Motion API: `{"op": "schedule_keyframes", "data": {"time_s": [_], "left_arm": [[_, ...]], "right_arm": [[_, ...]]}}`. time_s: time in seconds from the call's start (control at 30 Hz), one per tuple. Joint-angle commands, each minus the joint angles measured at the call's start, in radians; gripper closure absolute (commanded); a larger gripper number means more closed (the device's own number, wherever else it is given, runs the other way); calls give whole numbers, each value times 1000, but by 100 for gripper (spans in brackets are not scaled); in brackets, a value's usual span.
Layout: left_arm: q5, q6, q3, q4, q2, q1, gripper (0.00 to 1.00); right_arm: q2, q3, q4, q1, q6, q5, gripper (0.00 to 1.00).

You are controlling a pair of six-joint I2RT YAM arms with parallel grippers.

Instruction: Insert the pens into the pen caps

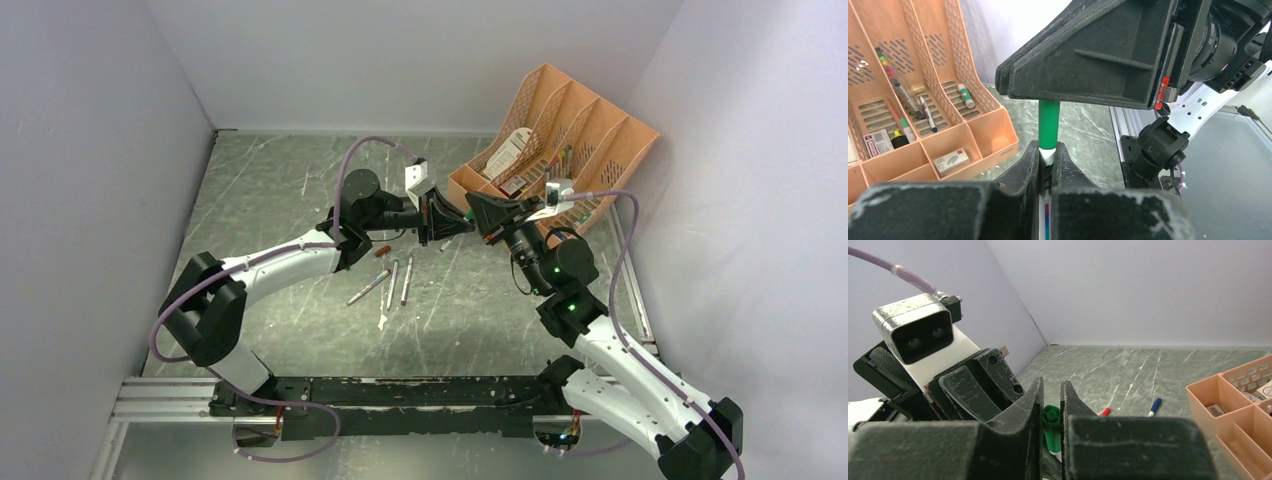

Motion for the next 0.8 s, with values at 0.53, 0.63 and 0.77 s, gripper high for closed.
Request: {"op": "schedule_keyframes", "data": {"time_s": [0.53,0.63,0.77], "left_arm": [[-39,-46,271,326,29,34,93],[-24,-58,281,339,29,33,93],[-14,-38,271,293,18,34,93]], "right_arm": [[112,-206,-229,41,114,-237,100],[128,-213,-213,42,120,-241,100],[105,-191,-223,42,116,-224,100]]}}
